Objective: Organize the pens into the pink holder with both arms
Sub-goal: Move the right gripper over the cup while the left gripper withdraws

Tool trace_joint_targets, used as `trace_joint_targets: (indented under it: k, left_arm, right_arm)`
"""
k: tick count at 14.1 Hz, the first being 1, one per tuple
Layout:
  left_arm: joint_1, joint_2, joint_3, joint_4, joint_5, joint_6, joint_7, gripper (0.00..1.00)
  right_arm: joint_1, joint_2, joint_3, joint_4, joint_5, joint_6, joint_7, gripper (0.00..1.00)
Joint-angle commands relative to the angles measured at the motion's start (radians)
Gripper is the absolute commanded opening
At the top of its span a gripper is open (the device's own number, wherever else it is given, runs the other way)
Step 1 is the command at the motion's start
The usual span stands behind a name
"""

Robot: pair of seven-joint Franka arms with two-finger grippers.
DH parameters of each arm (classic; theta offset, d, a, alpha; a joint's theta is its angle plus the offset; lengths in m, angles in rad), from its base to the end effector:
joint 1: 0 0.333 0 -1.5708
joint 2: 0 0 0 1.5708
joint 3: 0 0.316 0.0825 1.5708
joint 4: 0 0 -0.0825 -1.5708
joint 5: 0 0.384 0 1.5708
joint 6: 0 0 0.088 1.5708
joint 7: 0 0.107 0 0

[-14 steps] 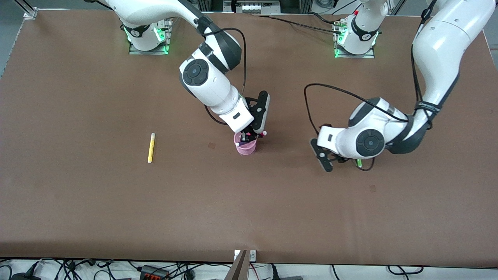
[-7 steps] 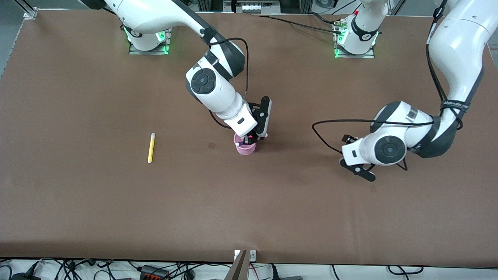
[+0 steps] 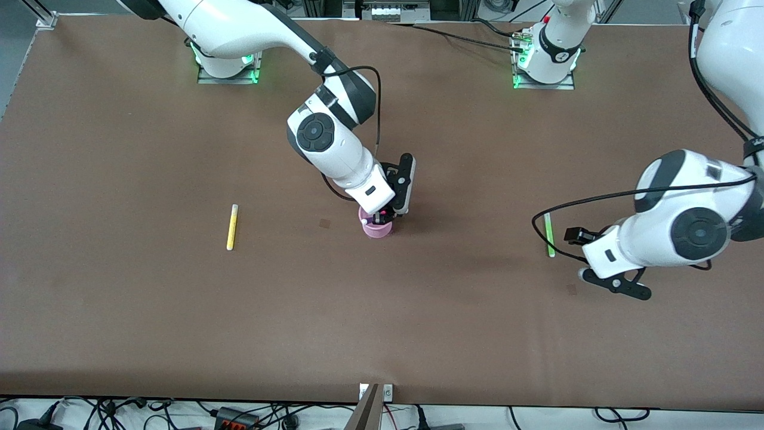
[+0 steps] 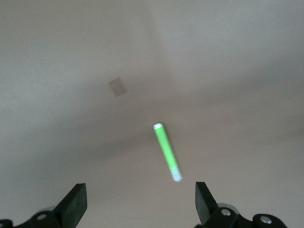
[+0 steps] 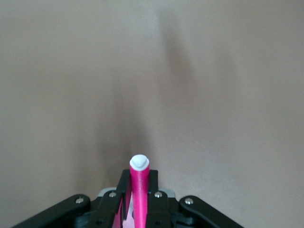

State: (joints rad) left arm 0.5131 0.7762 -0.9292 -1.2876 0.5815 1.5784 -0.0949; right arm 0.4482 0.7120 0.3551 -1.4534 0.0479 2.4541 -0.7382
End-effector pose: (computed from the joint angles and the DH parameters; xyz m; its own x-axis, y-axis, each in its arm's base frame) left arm 0.6937 -0.0640 0.3900 0.9383 -0.2837 -0.1975 -0.2875 -0.9577 0.0096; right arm 0.5598 0.4975 0.3182 0.1636 0.9021 0.3993 0.9837 -0.1798 0.0032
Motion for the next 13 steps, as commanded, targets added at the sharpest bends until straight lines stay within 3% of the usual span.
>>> trace_joint_targets:
  k: [1,7,9,11,13]
  left_arm:
    - [-0.014,-0.011,-0.019,0.134,-0.055,-0.131,-0.009,1.0]
    - [-0.004,-0.124,-0.005,0.156,-0.054,-0.184,-0.014,1.0]
    - [-0.03,-0.198,0.039,0.143,-0.075,-0.176,-0.014,1.0]
    - [-0.115,-0.262,0.172,0.143,-0.117,-0.176,-0.012,1.0]
    - [-0.197,-0.345,0.394,0.13,-0.335,-0.175,0.001,1.0]
  right_arm:
    - [0.009,0.003,-0.002,0.005,-0.005,0.009,-0.009,0.0]
    - [0.003,-0.002,-0.004,0.001,-0.013,0.005,-0.023,0.0]
    - [0.003,0.0,-0.004,-0.004,-0.014,0.005,-0.023,0.0]
    - [0.001,0.004,-0.005,-0.005,-0.017,0.003,-0.023,0.0]
    - [0.001,0.01,-0.007,-0.01,-0.019,0.003,-0.023,0.0]
